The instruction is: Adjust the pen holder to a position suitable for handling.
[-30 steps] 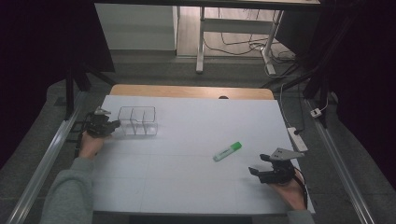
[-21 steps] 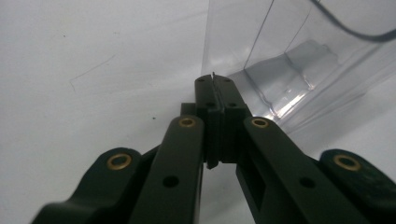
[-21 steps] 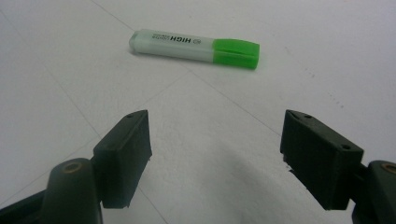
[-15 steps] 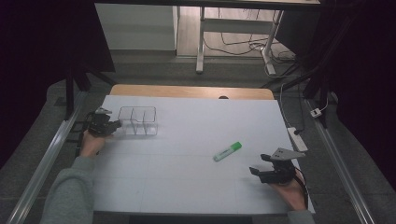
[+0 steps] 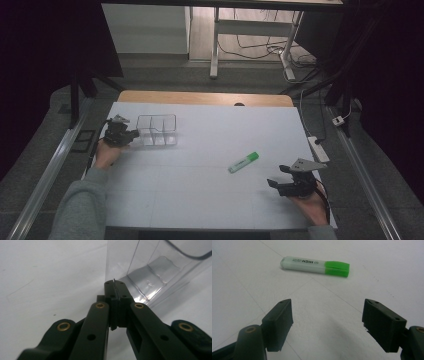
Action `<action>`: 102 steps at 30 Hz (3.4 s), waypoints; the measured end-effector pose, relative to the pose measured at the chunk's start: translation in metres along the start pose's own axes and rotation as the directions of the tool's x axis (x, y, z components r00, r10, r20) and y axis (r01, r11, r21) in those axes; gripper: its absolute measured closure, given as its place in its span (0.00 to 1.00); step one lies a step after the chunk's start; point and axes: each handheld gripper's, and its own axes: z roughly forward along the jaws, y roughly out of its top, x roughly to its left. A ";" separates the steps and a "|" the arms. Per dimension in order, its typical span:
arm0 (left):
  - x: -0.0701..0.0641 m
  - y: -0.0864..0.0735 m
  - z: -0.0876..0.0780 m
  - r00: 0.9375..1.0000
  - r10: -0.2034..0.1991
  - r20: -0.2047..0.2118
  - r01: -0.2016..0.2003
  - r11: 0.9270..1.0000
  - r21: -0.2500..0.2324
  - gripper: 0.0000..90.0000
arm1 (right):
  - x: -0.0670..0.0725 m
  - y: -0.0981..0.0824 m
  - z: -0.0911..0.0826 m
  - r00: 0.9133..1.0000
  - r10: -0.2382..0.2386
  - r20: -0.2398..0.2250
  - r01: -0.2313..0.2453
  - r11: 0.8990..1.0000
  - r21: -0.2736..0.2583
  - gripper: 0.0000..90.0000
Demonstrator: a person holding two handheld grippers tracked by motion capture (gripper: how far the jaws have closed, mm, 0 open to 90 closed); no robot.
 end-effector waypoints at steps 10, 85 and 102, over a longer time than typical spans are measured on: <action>-0.018 0.008 0.010 0.999 0.026 0.031 -0.026 1.000 0.000 0.99 | 0.000 0.000 0.001 1.000 -0.001 0.000 0.001 1.000 0.005 0.27; -0.116 0.071 0.053 0.975 0.182 0.128 -0.182 0.983 -0.007 0.99 | 0.000 -0.001 0.002 1.000 -0.002 -0.009 0.002 1.000 0.016 0.27; -0.107 0.028 -0.006 0.971 0.198 0.132 -0.192 0.979 -0.063 0.77 | 0.000 0.003 0.004 1.000 -0.003 -0.031 0.003 1.000 -0.016 0.27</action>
